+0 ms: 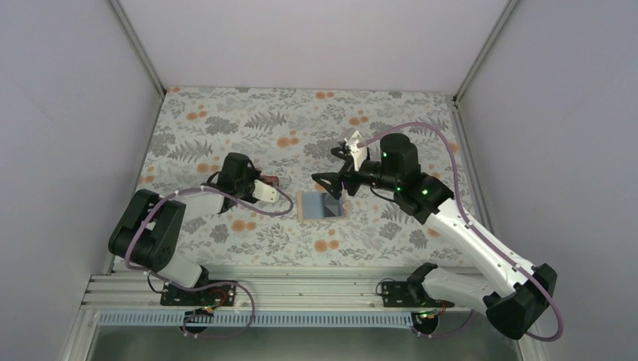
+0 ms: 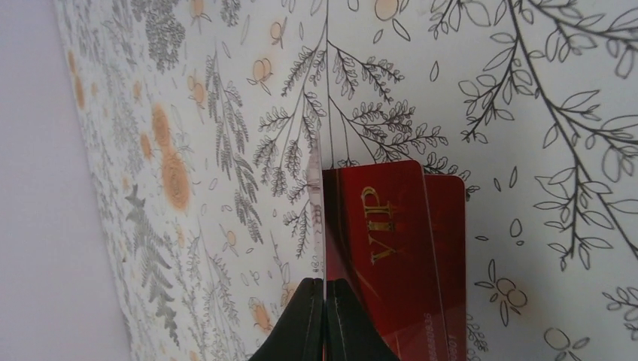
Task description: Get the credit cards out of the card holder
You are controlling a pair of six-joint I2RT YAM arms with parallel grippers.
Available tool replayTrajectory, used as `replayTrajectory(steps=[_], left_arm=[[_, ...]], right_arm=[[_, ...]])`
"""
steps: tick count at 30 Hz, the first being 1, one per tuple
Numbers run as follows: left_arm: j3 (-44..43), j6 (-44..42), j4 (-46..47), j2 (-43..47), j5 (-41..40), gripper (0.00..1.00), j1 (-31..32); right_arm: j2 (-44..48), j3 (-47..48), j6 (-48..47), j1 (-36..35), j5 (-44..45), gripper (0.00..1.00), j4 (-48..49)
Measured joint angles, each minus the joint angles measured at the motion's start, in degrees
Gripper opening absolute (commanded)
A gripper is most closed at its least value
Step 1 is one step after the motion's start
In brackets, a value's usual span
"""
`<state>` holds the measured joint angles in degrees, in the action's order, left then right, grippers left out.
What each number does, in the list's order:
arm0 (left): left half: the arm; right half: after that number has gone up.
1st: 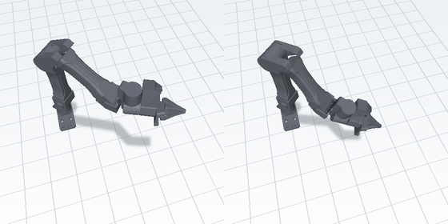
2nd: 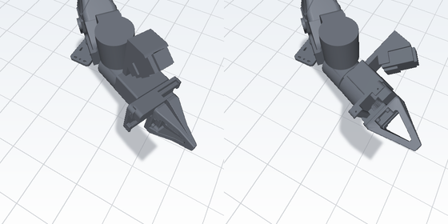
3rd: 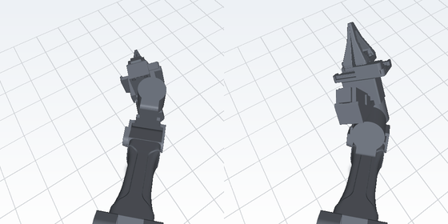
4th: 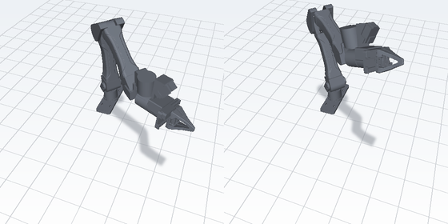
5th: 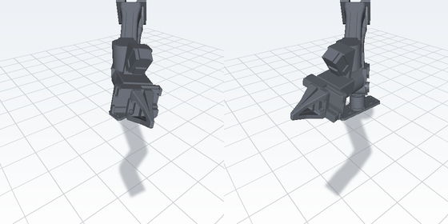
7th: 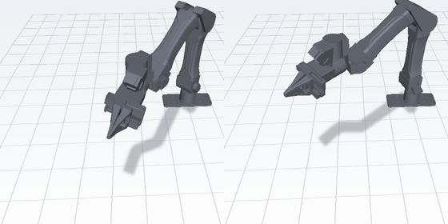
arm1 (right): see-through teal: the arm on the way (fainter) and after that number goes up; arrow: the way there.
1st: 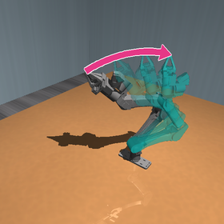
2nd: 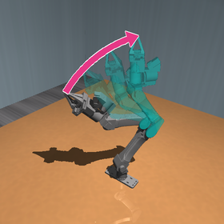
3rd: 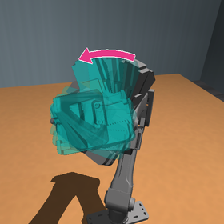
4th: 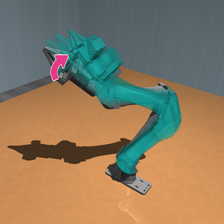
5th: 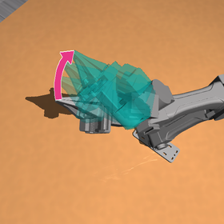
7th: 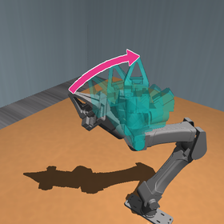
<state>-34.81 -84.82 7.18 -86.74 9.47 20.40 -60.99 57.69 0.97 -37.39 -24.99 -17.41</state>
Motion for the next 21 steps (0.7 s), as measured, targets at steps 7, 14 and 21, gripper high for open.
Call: replayTrajectory(steps=[7, 14, 21], left_arm=[[0.7, -1.4, 1.5, -1.5, -0.1, 0.26, -0.1], [0.9, -4.0, -2.4, -1.0, 0.8, 0.65, -0.8], [-2.9, -3.4, -9.6, 2.3, 1.9, 0.85, -2.6]], right_arm=[[1.1, 0.0, -0.2, 0.0, -0.8, 0.99, 0.0], [1.0, 0.0, 0.0, 0.0, -0.2, 0.99, -0.4], [-3.1, 0.2, 4.5, 0.5, 7.6, 0.99, -3.8]])
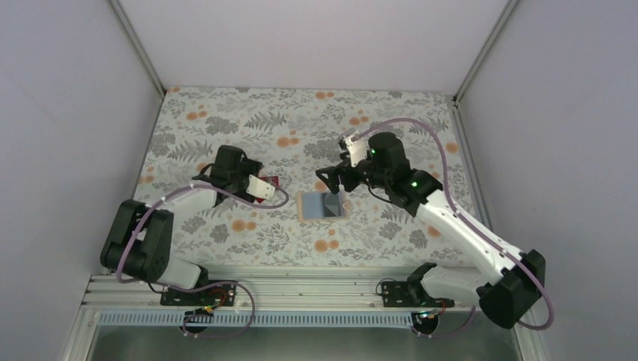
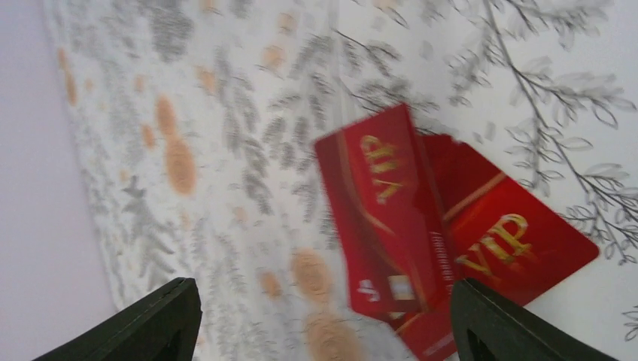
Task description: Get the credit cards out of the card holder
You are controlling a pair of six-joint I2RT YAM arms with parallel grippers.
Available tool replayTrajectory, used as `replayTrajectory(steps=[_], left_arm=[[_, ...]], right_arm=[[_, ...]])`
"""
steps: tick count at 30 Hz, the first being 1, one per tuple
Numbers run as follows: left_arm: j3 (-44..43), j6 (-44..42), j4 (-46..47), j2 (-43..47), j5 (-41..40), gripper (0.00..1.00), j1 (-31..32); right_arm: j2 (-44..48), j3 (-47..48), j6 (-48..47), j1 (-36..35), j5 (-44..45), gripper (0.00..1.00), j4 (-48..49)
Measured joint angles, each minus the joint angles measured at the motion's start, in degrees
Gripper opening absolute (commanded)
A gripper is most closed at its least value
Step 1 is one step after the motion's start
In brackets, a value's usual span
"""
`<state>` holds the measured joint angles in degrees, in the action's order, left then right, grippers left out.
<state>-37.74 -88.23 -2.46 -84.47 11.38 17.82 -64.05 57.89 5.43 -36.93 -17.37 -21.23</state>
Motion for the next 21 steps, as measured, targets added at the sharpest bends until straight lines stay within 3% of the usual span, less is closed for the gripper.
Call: replayTrajectory(steps=[4, 11, 15, 21], left_arm=[[-6.5, 6.1, -9.2, 4.4, 3.7, 0.86, -0.2], [-16.3, 32.4, -20.7, 10.4, 21.3, 0.83, -0.2], [-20.0, 47.7, -25.4, 7.8, 28.5, 0.77, 0.0], [-20.0, 59.0, -27.2, 1.2, 29.9, 0.75, 0.2]], right_arm=[[-5.3, -1.5, 4.7, 1.9, 4.3, 0.99, -2.1], [-15.9, -9.0, 11.8, 4.8, 6.5, 0.81, -2.6], [-22.0, -9.4, 13.6, 4.8, 6.7, 0.80, -2.5], [-23.1, -9.5, 15.1, 4.8, 6.9, 0.68, -1.4]])
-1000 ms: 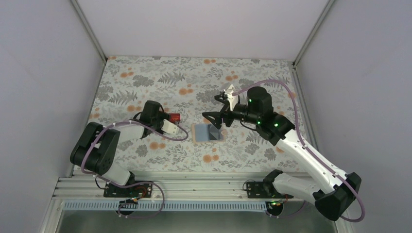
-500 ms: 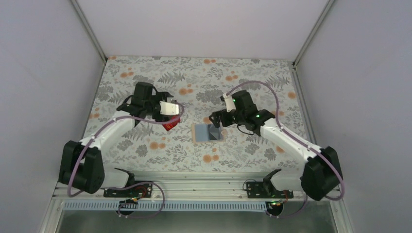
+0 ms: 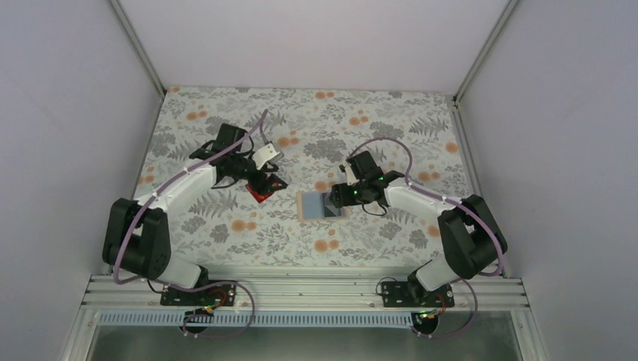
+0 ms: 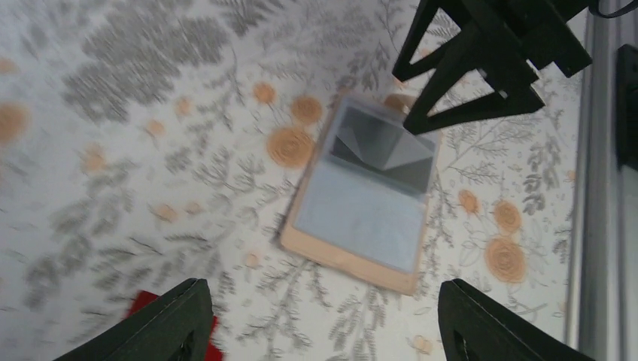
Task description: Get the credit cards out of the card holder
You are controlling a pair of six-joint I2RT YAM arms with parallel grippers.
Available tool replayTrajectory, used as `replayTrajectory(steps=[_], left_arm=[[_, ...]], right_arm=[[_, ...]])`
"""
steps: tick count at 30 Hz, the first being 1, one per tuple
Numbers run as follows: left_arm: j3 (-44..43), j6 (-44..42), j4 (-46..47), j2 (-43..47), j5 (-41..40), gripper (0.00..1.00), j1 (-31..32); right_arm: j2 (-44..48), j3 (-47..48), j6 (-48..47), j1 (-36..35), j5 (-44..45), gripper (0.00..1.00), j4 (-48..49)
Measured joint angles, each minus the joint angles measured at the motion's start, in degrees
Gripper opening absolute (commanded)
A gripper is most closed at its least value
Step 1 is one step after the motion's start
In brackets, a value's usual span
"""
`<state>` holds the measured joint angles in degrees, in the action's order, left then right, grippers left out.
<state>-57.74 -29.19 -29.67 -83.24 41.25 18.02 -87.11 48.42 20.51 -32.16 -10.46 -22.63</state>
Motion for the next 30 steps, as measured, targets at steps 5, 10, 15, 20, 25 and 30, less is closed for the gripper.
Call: replayTrajectory(steps=[5, 10, 15, 20, 25, 30], left_arm=[[3.6, 6.8, 1.1, -3.1, 4.1, 0.83, 1.7], [4.8, 14.3, 2.8, -12.4, 7.7, 0.87, 2.4], [5.5, 20.1, 5.9, -19.4, 8.8, 0.89, 2.5], [4.6, 22.7, 8.8, -22.2, 13.2, 0.89, 5.3], [1.2, 24.1, 7.4, -25.2, 15.2, 0.86, 6.3], [0.1, 24.3, 6.6, -26.3, 16.2, 0.85, 6.2]], right_arm=[[-1.1, 0.0, 1.0, -0.2, 0.0, 0.56, 1.2], [-4.9, 0.0, 1.3, -0.3, 0.0, 0.47, 2.7], [-6.6, -0.4, 1.6, -0.3, -0.8, 0.41, 4.9], [-6.4, -2.4, 2.0, -0.3, -3.0, 0.37, 8.9], [-4.9, -6.0, 2.4, 0.5, -7.2, 0.34, 13.9], [-4.3, -7.2, 3.0, 1.2, -12.1, 0.32, 15.1]])
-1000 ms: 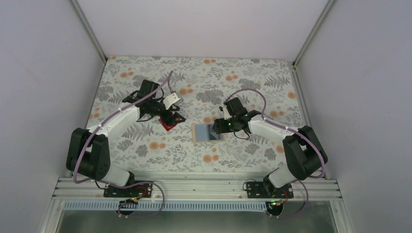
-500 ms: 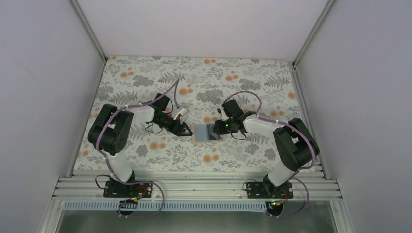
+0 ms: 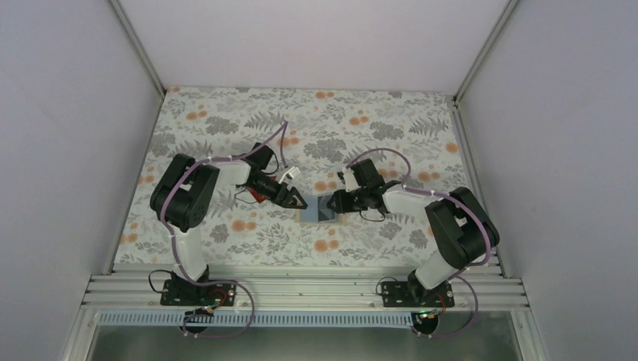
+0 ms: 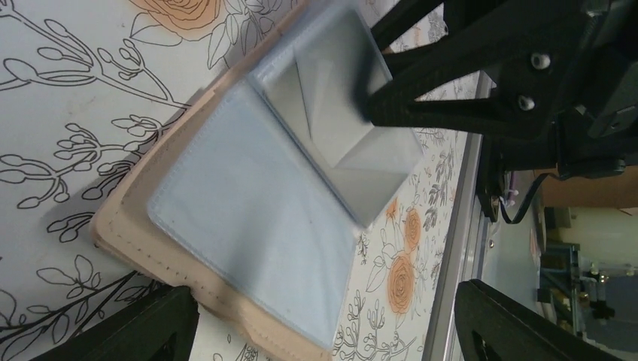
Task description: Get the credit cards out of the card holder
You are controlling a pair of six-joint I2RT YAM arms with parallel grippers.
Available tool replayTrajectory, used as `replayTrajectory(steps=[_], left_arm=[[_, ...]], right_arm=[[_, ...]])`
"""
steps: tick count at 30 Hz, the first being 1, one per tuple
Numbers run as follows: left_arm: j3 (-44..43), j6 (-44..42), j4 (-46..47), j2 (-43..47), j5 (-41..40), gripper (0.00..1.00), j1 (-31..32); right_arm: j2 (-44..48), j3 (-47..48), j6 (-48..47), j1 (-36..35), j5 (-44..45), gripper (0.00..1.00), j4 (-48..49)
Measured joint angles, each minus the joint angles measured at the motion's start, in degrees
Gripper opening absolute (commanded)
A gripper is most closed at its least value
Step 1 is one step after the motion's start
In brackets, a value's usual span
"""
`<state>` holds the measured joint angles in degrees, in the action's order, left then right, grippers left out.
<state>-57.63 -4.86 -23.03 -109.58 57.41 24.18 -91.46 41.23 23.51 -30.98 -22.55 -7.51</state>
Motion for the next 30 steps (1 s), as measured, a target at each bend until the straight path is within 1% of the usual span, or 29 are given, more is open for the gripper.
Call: replayTrajectory(steps=[2, 5, 6, 11, 12, 14, 15, 18, 19, 21, 25, 27, 30], left_arm=[[-0.3, 0.0, -0.4, -0.2, 0.0, 0.80, 0.0], [-0.7, 0.0, 0.7, -1.5, 0.9, 0.64, 0.9], [-0.7, 0.0, 1.0, -1.8, 1.1, 0.59, 1.3], [-0.2, 0.7, 1.7, -2.6, 0.4, 0.34, 2.0], [0.0, 0.7, 1.8, -2.6, 0.2, 0.27, 1.8], [0.1, 0.8, 1.9, -2.6, 0.1, 0.08, 1.8], [0.1, 0.7, 1.7, -2.6, -0.1, 0.03, 1.8], [0.2, 0.2, 1.6, -2.3, -0.1, 0.03, 1.6], [0.2, -0.1, 1.4, -1.9, 0.0, 0.03, 1.7], [-0.2, -1.0, 0.4, -0.6, 0.1, 0.02, 1.7], [-4.1, -5.2, -5.4, 3.8, -1.7, 0.02, 1.8], [-7.2, -7.8, -8.4, 8.1, -3.8, 0.03, 1.8], [-13.4, -11.3, -12.2, 17.0, -7.6, 0.02, 1.8]], right_arm=[[0.0, 0.0, 0.4, 0.1, -2.3, 0.26, -0.1], [-0.1, 0.1, 0.7, -0.9, -9.0, 0.07, 2.1], [0.0, 0.2, 1.0, -1.4, -10.6, 0.05, 2.8], [0.2, 0.8, 1.9, -1.9, -14.3, 0.04, 3.5], [0.2, 1.0, 1.9, -1.9, -14.7, 0.04, 3.5], [0.3, 1.6, 1.9, -1.9, -15.3, 0.04, 3.5], [0.5, 1.8, 1.9, -1.9, -15.3, 0.04, 3.4], [2.7, 2.3, 1.9, -1.9, -15.4, 0.05, 2.7], [3.5, 2.5, 1.7, -1.9, -15.4, 0.08, 2.3], [4.8, 3.1, 1.5, -1.8, -15.2, 0.19, 1.6], [10.2, 4.4, -0.1, -1.2, -11.8, 0.36, -2.0], [14.9, 6.0, -1.2, -0.6, -9.4, 0.43, -4.5], [23.5, 9.8, -3.7, 0.1, -6.5, 0.54, -6.8]])
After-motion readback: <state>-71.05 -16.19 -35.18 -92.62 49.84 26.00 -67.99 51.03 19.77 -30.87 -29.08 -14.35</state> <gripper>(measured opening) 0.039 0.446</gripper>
